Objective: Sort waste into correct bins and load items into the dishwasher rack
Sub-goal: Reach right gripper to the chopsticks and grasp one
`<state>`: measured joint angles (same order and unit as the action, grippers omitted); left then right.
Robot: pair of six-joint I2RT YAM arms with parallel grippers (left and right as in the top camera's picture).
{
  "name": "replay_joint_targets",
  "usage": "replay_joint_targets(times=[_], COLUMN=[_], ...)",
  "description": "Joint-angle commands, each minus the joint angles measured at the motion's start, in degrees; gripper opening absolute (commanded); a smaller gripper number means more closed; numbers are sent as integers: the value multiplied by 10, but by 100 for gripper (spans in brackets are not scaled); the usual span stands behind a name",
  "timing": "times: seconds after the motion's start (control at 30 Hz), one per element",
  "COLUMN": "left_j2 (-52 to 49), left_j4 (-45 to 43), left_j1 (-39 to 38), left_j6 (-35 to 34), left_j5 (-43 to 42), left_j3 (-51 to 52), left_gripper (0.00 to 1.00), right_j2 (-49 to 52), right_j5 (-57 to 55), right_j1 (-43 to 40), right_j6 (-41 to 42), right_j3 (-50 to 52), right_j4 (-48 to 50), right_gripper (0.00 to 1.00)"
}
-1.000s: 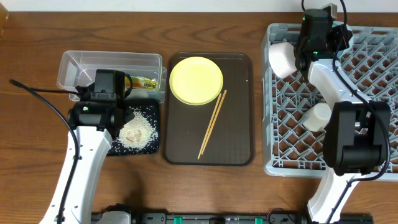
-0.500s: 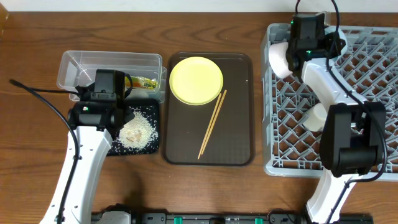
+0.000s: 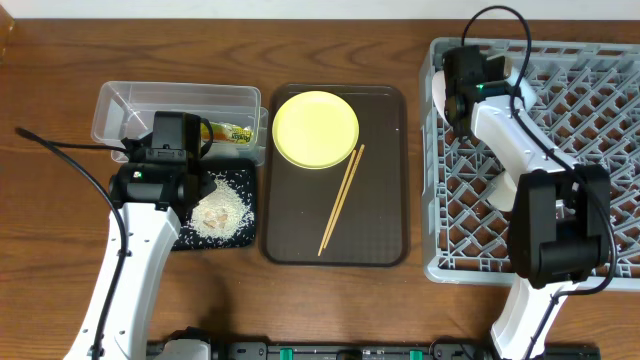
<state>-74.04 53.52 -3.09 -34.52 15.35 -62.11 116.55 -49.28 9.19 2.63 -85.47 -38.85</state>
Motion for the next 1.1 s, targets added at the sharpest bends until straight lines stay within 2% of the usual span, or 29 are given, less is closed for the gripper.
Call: replay_joint_targets(times=[0.0,0.07,0.27,0.33,0.5,0.63,0.77,0.9,1.07], left_j2=[3,3,3,3,3,3,3,3,3], left_j4=[0,0,0,0,0,0,0,0,0], left_j1=[3,3,3,3,3,3,3,3,3], left_j6=[-3,-3,-3,-3,-3,-3,-3,-3,-3], left_j5=[1,1,1,1,1,1,1,1,1], left_j3=[0,0,0,0,0,0,0,0,0], left_gripper=[57,57,57,57,57,57,57,57,57], right_j2=[-40,-55,-119,-145,-183,-179,-168,-149,-112], right_j5=[82,91,156,233,531,649,631,555,517], right_j1=[8,9,13,16,28,58,108,160,208], right_j6=[47,47,46,46,46,46,54,116,184], right_j3=[2,2,2,2,2,2,2,7,12], right_j4=[-15,-25,-30,-31,-31,-41,-65,-92,-96], right_gripper=[30,32,58,60,62,56,52,53,54])
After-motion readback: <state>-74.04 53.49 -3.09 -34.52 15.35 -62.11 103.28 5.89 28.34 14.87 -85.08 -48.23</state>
